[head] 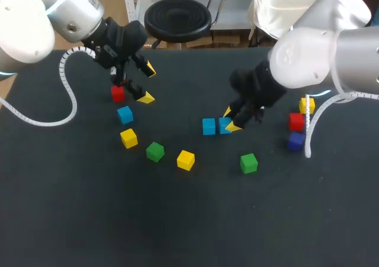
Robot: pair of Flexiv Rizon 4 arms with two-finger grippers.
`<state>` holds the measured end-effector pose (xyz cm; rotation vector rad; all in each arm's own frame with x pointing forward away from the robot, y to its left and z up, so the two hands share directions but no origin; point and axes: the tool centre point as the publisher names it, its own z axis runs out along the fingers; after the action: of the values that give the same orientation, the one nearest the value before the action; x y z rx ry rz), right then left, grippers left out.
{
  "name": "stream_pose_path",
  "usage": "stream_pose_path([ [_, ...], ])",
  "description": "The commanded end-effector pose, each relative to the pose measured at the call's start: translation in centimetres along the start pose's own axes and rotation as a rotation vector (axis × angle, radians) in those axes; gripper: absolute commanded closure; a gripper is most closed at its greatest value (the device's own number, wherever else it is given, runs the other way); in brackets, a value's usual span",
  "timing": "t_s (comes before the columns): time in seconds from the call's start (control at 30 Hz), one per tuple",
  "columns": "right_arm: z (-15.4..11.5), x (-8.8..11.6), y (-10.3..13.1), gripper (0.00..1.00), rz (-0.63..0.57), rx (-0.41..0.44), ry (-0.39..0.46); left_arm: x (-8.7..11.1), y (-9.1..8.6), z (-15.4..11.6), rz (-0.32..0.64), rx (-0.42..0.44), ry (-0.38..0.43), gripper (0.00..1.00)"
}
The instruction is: Place the blue cubes, place green cubes on the blue cubes, place the yellow cubes on the green cubes, then place the red cubes on the yellow cubes, and place purple cube on the red cubes.
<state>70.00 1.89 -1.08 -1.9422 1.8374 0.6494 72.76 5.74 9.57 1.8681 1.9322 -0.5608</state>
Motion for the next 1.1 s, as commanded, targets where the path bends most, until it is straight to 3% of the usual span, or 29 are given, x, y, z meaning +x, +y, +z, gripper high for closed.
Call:
stream_pose_path([
  [0.03, 0.33, 0.10, -0.17, 1.00, 0.001, -0.007, -0.003, 0.04, -0.05, -0.03, 0.001, -0.001, 0.000, 0.00],
  [0.1, 0.34, 0.18, -0.11, 1.00, 0.005, -0.009, -0.003, 0.04, -0.05, -0.03, 0.001, -0.001, 0.000, 0.00],
  [0.17, 0.33, 0.21, -0.06, 0.87, 0.006, -0.010, -0.003, 0.04, -0.05, -0.03, 0.001, -0.001, 0.000, 0.00],
  [0.23, 0.26, 0.23, 0.00, 0.84, 0.007, -0.010, 0.000, 0.04, -0.05, -0.03, 0.001, -0.001, 0.000, 0.00],
  [0.3, 0.17, 0.30, 0.04, 0.95, 0.007, -0.009, 0.003, 0.04, -0.05, -0.03, 0.001, -0.001, 0.000, 0.00],
  [0.43, -0.14, 0.27, 0.14, 1.00, 0.007, -0.004, 0.007, 0.04, -0.05, -0.03, 0.001, -0.001, 0.000, 0.00],
  [0.93, -0.04, 0.23, 0.31, 1.00, 0.003, -0.004, 0.018, 0.04, -0.05, -0.03, 0.001, -0.001, 0.000, 0.00],
  [1.1, -0.01, 0.31, 0.31, 0.90, 0.005, -0.006, 0.017, 0.04, -0.05, -0.03, 0.001, -0.001, 0.000, 0.00],
])
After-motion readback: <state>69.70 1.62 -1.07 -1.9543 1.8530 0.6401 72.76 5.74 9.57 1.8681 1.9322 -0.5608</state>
